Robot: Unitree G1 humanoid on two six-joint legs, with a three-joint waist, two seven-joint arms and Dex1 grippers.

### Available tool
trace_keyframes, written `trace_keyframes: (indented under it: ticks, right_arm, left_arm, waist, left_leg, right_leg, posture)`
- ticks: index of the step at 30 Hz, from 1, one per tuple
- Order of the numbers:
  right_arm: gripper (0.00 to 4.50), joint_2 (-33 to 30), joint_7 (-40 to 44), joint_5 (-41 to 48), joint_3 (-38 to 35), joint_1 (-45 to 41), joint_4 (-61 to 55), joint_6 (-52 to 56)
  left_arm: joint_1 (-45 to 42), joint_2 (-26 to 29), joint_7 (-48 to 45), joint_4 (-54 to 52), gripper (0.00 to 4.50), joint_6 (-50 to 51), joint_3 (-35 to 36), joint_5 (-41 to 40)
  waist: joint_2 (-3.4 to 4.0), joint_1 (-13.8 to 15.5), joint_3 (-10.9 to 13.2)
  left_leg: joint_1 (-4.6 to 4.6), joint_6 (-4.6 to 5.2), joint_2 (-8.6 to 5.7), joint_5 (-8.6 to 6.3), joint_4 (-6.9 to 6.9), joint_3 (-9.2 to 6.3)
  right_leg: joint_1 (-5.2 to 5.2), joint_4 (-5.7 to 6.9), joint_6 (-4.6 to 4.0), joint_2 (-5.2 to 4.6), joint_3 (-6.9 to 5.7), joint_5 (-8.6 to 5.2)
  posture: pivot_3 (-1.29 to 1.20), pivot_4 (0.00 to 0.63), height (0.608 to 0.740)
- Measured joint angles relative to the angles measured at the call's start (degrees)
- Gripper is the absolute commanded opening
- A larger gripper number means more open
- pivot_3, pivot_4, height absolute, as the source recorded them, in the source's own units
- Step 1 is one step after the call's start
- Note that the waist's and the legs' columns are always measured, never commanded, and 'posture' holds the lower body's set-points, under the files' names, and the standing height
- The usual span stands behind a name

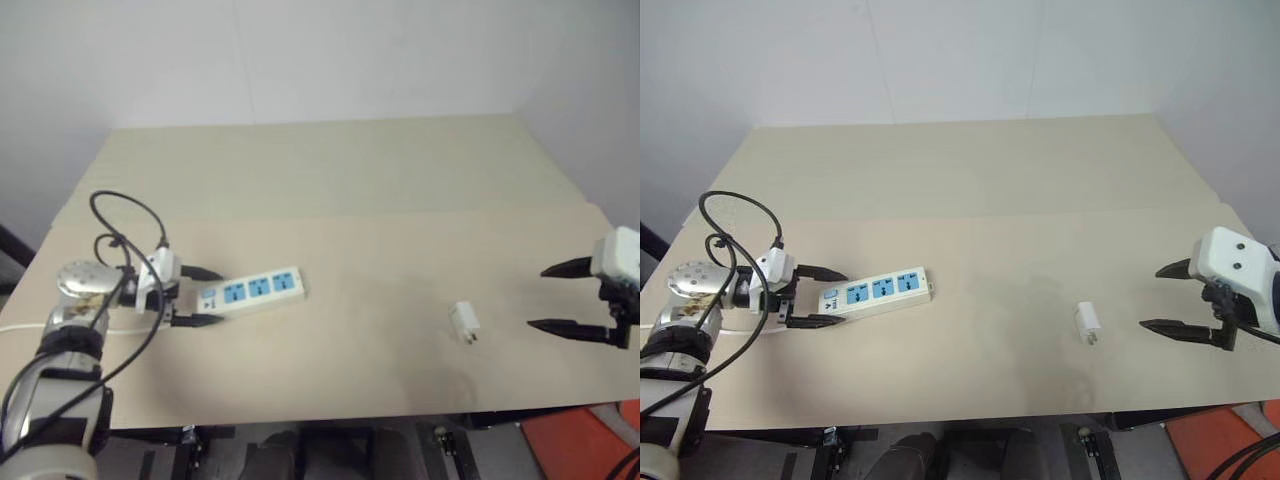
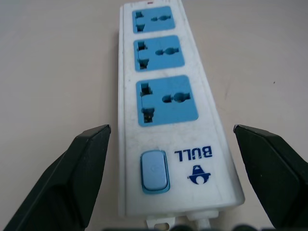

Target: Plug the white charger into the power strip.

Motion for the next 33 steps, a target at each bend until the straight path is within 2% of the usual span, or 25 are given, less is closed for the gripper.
trace_keyframes:
  ticks: [7,12,24,33]
  right_arm:
    - [4.50,0.3,-0.1,-0.3,-0.1,0.5,-1.4,1.2]
    - [4.50,0.4,-0.2,-1.4,-0.1,0.7,-1.5,1.3]
    - [4.50,1.3,-0.1,-1.3,-0.1,0.9,-2.9,2.1]
    - [4.50,2.3,-1.7,-1.1,0.0,0.1,-4.7,3.5]
  left_arm:
    - [-0.5,-2.2,2.0,4.4,4.48,-2.5,0.2,4.6]
    - [-1.2,-2.8,3.3,5.6,3.35,-3.7,0.8,5.9]
    - [-1.1,-4.7,4.1,4.1,3.35,-0.3,2.9,6.6]
    - [-2.7,-11.6,5.5,-2.2,3.35,6.1,1.6,7.1]
  waist:
    - [-0.01,0.1,0.0]
    - [-0.01,0.1,0.0]
    - [-0.01,0.4,0.0]
    - [-0.09,0.7,0.0]
  left_leg:
    - [0.01,0.00,0.00,0.00,0.02,-0.01]
    - [0.07,0.00,0.00,0.00,0.02,-0.01]
    - [0.04,-0.02,-0.02,0.01,0.07,-0.04]
    - [-0.07,-0.06,-0.06,0.04,0.11,-0.05]
  right_leg:
    - [0.03,0.00,0.00,-0.01,-0.02,0.00]
    - [0.06,0.02,0.00,-0.02,-0.01,0.00]
    - [0.08,0.04,0.01,-0.04,-0.04,0.00]
    - [0.06,0.04,0.01,-0.06,-0.07,0.01]
  posture:
    - [0.00,0.150,0.740]
    - [0.00,0.150,0.740]
    - [0.00,0.150,0.740]
    - [0.00,0.150,0.740]
